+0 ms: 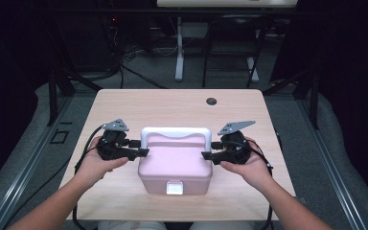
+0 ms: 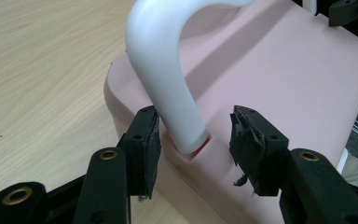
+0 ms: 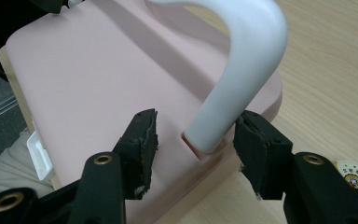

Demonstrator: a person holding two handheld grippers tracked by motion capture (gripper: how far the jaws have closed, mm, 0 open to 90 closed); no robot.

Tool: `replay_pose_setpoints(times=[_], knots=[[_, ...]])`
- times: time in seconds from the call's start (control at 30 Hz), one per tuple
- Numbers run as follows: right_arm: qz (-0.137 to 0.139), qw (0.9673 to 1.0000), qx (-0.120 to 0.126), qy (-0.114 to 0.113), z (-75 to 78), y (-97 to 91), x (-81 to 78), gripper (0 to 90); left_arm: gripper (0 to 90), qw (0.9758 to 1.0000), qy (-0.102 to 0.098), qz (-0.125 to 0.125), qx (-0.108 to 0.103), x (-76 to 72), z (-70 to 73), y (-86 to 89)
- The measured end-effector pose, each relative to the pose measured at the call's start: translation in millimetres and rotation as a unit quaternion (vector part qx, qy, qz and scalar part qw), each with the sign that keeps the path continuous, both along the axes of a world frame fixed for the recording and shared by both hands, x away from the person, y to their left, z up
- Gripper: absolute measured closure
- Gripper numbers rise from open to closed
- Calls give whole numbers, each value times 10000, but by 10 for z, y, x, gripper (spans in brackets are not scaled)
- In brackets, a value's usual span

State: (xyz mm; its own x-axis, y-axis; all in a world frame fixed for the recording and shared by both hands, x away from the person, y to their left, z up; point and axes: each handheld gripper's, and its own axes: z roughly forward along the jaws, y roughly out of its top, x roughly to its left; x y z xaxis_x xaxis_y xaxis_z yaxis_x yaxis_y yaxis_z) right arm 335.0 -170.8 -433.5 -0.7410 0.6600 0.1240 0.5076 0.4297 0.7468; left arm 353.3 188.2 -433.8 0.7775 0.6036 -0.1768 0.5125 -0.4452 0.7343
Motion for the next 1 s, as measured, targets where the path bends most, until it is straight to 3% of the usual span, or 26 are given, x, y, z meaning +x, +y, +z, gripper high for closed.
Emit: replay_pose_setpoints(times=[0.23,0.5,1.0], knots=[[10,9999,83,-131,37,-10,-48,510,558,10000,-56,-32,-62,-40,38,26],[94,9995,-20,-304,52,-3,-106,536,567,9998,-185,-85,3,-95,44,23],[30,9997,-10,-261,-10,11,-41,602,626,9998,-175,-45,-91,6,-28,-33]])
